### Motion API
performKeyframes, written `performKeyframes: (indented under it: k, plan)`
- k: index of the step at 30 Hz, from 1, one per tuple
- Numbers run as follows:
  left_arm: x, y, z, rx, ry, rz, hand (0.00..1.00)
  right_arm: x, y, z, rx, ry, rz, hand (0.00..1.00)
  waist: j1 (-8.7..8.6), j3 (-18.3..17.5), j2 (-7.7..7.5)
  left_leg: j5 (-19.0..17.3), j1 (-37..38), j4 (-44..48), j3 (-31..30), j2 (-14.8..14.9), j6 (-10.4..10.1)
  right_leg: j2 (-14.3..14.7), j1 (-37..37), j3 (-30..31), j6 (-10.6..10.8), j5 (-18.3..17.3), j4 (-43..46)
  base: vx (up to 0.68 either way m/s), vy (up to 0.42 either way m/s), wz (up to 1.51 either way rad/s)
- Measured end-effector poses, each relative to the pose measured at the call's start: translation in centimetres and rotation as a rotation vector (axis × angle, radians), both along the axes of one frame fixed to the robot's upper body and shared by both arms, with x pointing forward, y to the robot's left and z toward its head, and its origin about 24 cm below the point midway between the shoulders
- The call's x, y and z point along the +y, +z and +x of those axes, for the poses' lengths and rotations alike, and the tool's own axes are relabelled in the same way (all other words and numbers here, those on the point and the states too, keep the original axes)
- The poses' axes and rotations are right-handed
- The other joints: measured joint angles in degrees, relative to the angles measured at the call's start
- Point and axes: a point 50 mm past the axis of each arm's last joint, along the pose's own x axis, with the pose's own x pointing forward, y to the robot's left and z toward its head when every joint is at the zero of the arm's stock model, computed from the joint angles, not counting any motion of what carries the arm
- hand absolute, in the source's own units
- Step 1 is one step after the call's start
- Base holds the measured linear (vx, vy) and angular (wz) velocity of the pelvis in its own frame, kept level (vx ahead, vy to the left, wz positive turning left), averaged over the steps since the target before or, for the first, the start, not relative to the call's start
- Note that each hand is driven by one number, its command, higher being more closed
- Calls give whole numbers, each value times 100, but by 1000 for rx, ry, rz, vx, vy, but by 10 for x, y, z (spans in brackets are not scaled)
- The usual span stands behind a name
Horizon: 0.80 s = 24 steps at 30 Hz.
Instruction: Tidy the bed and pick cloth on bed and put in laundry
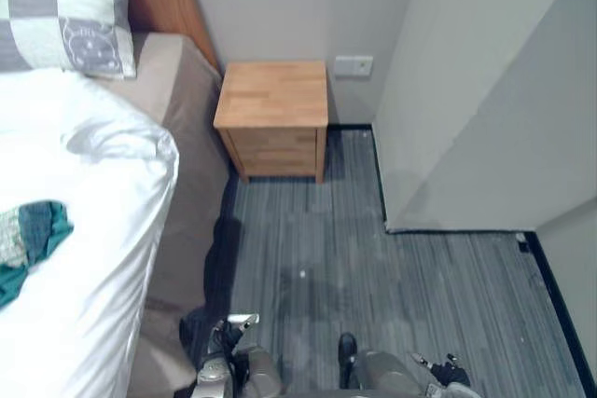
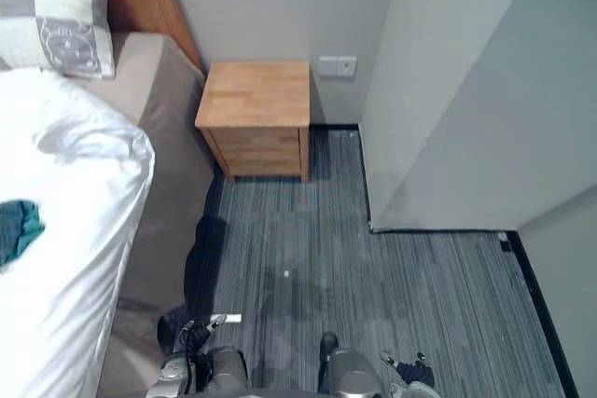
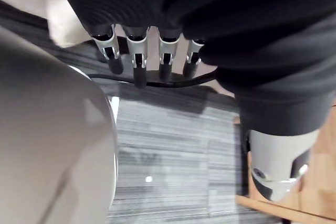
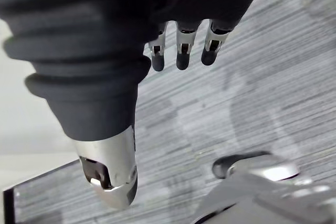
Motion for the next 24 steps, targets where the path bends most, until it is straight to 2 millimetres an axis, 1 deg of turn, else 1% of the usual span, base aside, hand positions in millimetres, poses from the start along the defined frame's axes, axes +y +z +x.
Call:
performKeyframes:
  k: [1, 2, 3, 4, 5, 6, 7, 8, 9, 10, 11, 12, 13, 14, 15, 16, 17, 18, 19, 20, 21, 22, 23, 24]
  plan:
    - [0, 1, 1, -7, 3, -3, 0, 1, 1, 6, -11, 5, 2, 0, 61, -1, -4, -171, -143, -774, 325, -65, 28, -68, 219, -36, 79, 13, -180, 386, 39, -8]
    - [0, 1, 3, -13, 0, -2, 0, 1, 1, 6, -9, 6, 4, 0, 124, -15, -36, -201, -156, -1429, 557, -169, 61, -149, 317, -133, 131, -10, -271, 514, 123, 13]
    - [-1, 2, 4, -20, -14, 3, 0, 3, -1, 6, 1, 10, 12, 0, 137, -70, -108, -131, -133, -3077, 1075, -522, 41, -339, 479, -408, 296, -95, -398, 457, 127, 25]
    - [-1, 2, 5, -20, -20, 3, 0, 4, -1, 8, -2, 12, 13, 0, 136, -80, -107, 40, -75, -3694, 1376, -643, 27, -389, 538, -571, 377, -144, -410, 464, 140, 44]
    - [-3, 1, 5, -13, -36, 3, 0, 4, -1, 8, -1, 14, 14, 0, 128, -88, -93, 387, -42, -4230, 1806, -739, 533, -438, 642, -734, 482, -209, -430, 498, 182, 78]
    - [2, 1, 4, 1, -51, 19, 0, 14, -3, 10, -5, 19, 38, 0, 92, -217, -357, 442, 60, -4474, 2485, -1061, 911, -738, 756, -997, 657, -205, -471, 499, 183, 94]
    - [3, 1, 4, 3, -57, 24, 0, 17, -3, 10, -6, 23, 46, 0, 68, -247, -415, 400, 60, -4433, 2731, -1104, 987, -788, 809, -1148, 700, -176, -471, 603, 231, 117]
    - [5, 0, 3, 6, -58, 29, 0, 20, -4, 9, 2, 33, 57, 0, 89, -265, -438, 186, 84, -4271, 2957, -1110, 1305, -817, 923, -1318, 787, -123, -404, 405, 159, 94]
    - [4, 0, 1, 11, -56, 27, 0, 21, -5, 9, 9, 43, 64, 0, 125, -282, -436, -31, 126, -4170, 2954, -1132, 1413, -843, 960, -1377, 810, -139, -170, 538, 242, 113]
    - [4, -1, 0, 18, -52, 24, 0, 20, -6, 10, 15, 61, 62, 0, 127, -292, -450, -231, 290, -4172, 2785, -1253, 1411, -986, 852, -1421, 953, -220, 676, 552, 276, 120]
    - [4, -3, -3, 34, -52, 21, 0, 19, -5, 12, 16, 77, 51, 0, 124, -295, -454, -365, 547, -4278, 2540, -1419, 1371, -1211, 524, -1401, 1228, -75, 2031, 547, 274, 124]
    - [4, -4, -5, 44, -50, 17, 0, 18, -4, 13, 12, 83, 46, 0, 105, -298, -449, -466, 742, -4386, 2327, -1530, 1328, -1391, 190, -1336, 1389, 333, 3010, 526, 230, 133]
    - [4, -6, -8, 59, -50, 16, 0, 16, -3, 15, 6, 92, 39, 0, 77, -301, -463, -532, 996, -4550, 1984, -1677, 1281, -1592, -306, -1123, 1367, 536, 4347, 526, 141, 155]
    - [3, -7, -10, 69, -56, 15, 0, 12, -2, 16, 5, 98, 25, 0, 31, -299, -459, -550, 1288, -4693, 1598, -1786, 1269, -1689, -721, -1007, 1347, 304, 5250, 662, 99, 139]
    - [3, -7, -10, 72, -57, 14, 0, 11, -2, 16, 6, 100, 22, 0, 11, -297, -448, -550, 1358, -4723, 1521, -1797, 1268, -1695, -777, -1005, 1340, 248, 5344, 566, 24, 183]
    - [3, -9, -15, 86, -58, 12, 0, 7, -1, 17, 7, 112, 7, 0, -60, -247, -353, -530, 1717, -4878, 1023, -1819, 1236, -1682, -1081, -1045, 1198, -83, 5433, 548, -53, 192]
    - [5, -9, -18, 92, -49, 12, 0, 7, -1, 17, 4, 119, 3, 0, -70, -242, -341, -513, 1929, -4948, 628, -1814, 1208, -1655, -1331, -1003, 1098, -327, 5024, 401, -100, 215]
    - [5, -9, -18, 93, -50, 12, 0, 7, -1, 17, 7, 120, 3, 0, -74, -244, -344, -500, 2010, -4982, 418, -1807, 1186, -1610, -1422, -929, 1066, -436, 4687, 466, -198, 181]
    - [5, -10, -18, 94, -53, 12, 0, 7, -1, 15, 11, 120, 3, 0, -81, -240, -336, -482, 2099, -4993, 93, -1775, 1136, -1435, -1528, -628, 1093, -522, 3931, 500, -349, 193]
    - [4, -10, -19, 94, -57, 11, 0, 7, -2, 13, 18, 119, 5, 0, -126, -241, -335, -461, 2107, -4981, -356, -1734, 945, -1134, -1608, 174, 1102, -513, 2823, 476, -387, 204]
    - [3, -10, -19, 94, -58, 10, 0, 8, -2, 11, 21, 117, 8, 0, -170, -242, -335, -485, 2084, -4974, -526, -1718, 865, -1014, -1593, 632, 1121, -471, 2290, 433, -456, 220]
    - [4, -10, -18, 94, -58, 12, 0, 10, -4, 8, 29, 114, 15, 0, -206, -274, -396, -556, 1977, -4942, -846, -1706, 669, -872, -1577, 1432, 1178, -283, 1492, 323, -458, 234]
    - [9, -9, -18, 93, -59, 22, 0, 15, -7, 0, 54, 105, 37, 0, -194, -332, -597, -736, 1840, -4822, -1190, -1750, 354, -858, -1569, 2159, 1276, 410, 834, 314, -488, 223]
    - [8, -9, -16, 94, -56, 15, 0, 13, -7, 0, 58, 95, 38, 0, -196, -246, -429, -813, 1820, -4732, -1369, -1656, 231, -808, -1538, 1963, 1249, 382, 1050, 287, -468, 179]
